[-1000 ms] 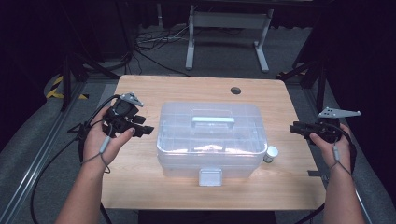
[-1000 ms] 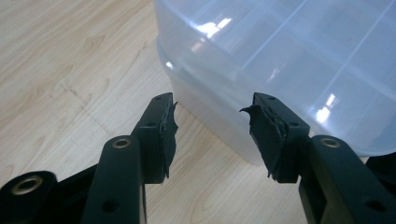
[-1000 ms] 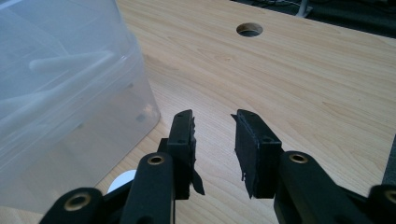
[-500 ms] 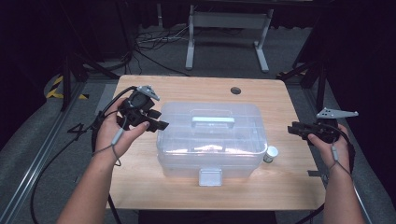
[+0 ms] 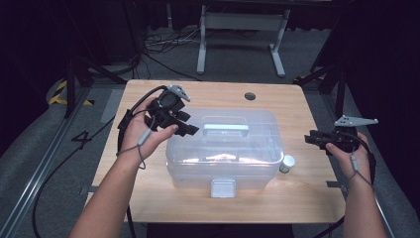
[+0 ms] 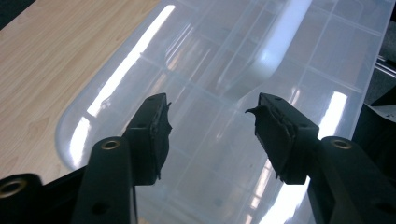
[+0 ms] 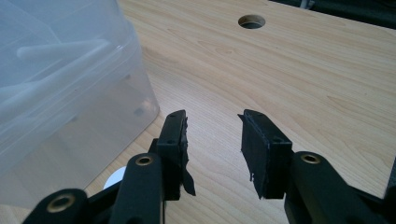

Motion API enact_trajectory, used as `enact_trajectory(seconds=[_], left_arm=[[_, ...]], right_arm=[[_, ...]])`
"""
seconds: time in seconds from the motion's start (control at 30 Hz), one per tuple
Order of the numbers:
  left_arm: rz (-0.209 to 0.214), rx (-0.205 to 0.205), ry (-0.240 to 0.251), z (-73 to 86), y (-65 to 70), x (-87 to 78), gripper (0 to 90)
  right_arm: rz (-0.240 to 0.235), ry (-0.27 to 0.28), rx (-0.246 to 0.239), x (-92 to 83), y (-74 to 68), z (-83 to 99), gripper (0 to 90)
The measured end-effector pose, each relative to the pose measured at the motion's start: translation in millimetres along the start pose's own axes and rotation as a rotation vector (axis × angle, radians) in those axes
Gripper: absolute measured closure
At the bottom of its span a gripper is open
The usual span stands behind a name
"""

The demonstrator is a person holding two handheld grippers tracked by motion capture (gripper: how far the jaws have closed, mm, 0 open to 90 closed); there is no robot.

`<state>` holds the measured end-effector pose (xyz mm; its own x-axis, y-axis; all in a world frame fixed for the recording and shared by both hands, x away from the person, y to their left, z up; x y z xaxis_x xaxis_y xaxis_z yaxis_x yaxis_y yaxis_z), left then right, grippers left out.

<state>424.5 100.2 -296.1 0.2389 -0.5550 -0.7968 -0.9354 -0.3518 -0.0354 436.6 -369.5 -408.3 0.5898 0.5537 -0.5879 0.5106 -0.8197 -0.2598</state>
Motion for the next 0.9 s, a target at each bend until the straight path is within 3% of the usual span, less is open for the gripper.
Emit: enact_trajectory(seconds=[0.13, 0.47, 0.77, 0.9], left_arm=[[0.039, 0.035, -0.004, -7.7, 6.1, 11.6, 38.4], [0.016, 0.079, -0.056, -20.9, 13.0, 34.8, 37.3], [0.021, 0.101, -0.095, -29.8, 15.5, 51.5, 44.1], [0.03, 0.112, -0.078, -31.1, 14.4, 54.4, 50.7]], right_arm=[[0.005, -0.004, 0.004, 0.3, 1.1, 0.6, 61.4], [0.011, -0.017, 0.004, 4.5, 1.0, 2.0, 61.3], [0.012, -0.021, 0.004, 6.1, 1.6, 2.7, 61.1], [0.014, -0.021, -0.002, 6.8, 1.6, 2.7, 61.0]])
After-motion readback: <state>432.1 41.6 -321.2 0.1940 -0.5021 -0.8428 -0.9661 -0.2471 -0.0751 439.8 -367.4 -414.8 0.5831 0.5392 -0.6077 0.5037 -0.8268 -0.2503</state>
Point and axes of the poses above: each handheld gripper's, and its own axes: x roughly forward along the jaws, z roughly out of its underside, y roughly to its right, the point moved 4 cm from there along x, roughly forward along the jaws, and after that the axes turned 11 degrees about x, right-handed, at the moved point
